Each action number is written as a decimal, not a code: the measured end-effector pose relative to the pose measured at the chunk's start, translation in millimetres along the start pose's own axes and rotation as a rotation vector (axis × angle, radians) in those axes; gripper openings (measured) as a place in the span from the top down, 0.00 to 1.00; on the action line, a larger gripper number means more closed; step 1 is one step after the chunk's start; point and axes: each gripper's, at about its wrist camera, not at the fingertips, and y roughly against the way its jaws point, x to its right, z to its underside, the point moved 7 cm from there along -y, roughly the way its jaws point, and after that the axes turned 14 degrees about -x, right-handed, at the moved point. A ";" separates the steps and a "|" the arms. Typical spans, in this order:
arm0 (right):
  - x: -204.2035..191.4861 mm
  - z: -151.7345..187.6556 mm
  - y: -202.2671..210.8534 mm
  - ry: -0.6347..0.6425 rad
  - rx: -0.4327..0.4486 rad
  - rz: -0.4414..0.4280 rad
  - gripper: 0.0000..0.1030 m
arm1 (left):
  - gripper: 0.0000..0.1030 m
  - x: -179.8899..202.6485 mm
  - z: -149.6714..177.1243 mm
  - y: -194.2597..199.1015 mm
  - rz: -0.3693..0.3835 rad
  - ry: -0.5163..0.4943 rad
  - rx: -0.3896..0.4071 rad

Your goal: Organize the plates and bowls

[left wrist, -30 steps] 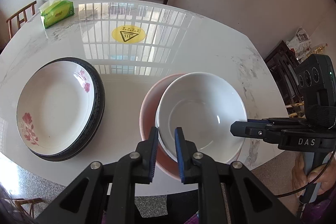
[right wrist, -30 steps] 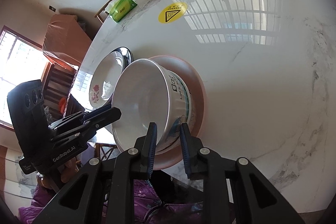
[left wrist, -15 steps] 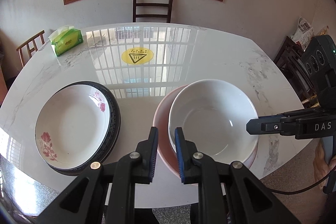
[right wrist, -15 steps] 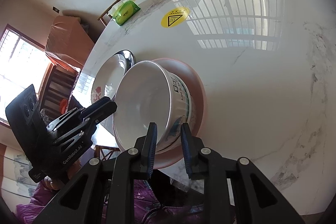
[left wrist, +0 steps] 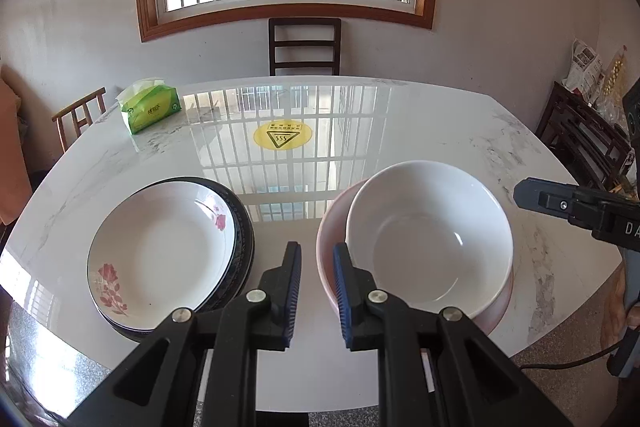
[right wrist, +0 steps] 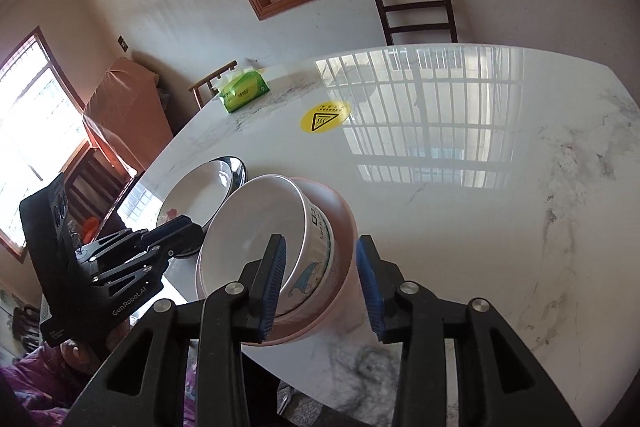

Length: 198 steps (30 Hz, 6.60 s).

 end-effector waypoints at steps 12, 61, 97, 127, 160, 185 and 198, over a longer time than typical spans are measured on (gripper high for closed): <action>34.3 20.8 4.2 -0.097 0.304 0.150 0.49 | 0.57 -9.5 11.6 24.8 -0.047 0.002 0.184; 39.2 26.2 -43.5 -0.199 -0.177 -0.072 0.57 | 0.54 -41.9 13.9 -41.2 0.455 0.335 -0.404; 47.6 11.6 -68.8 -0.179 -0.458 0.031 0.39 | 0.90 -34.7 5.8 -26.3 0.310 0.264 -0.473; 22.5 4.1 -67.1 -0.166 -0.450 -0.090 0.83 | 0.92 -32.1 -0.2 -27.5 0.297 0.321 -0.420; -24.6 -36.6 -74.0 -0.136 -0.412 -0.230 0.82 | 0.93 -66.8 -8.4 33.7 0.205 0.391 -0.283; -114.5 -74.1 -116.2 -0.042 -0.443 -0.312 0.81 | 0.94 -174.8 -3.7 65.1 0.134 0.533 -0.214; -140.2 -80.4 -146.5 -0.018 -0.482 -0.334 0.81 | 0.94 -211.1 8.3 57.0 0.112 0.583 -0.224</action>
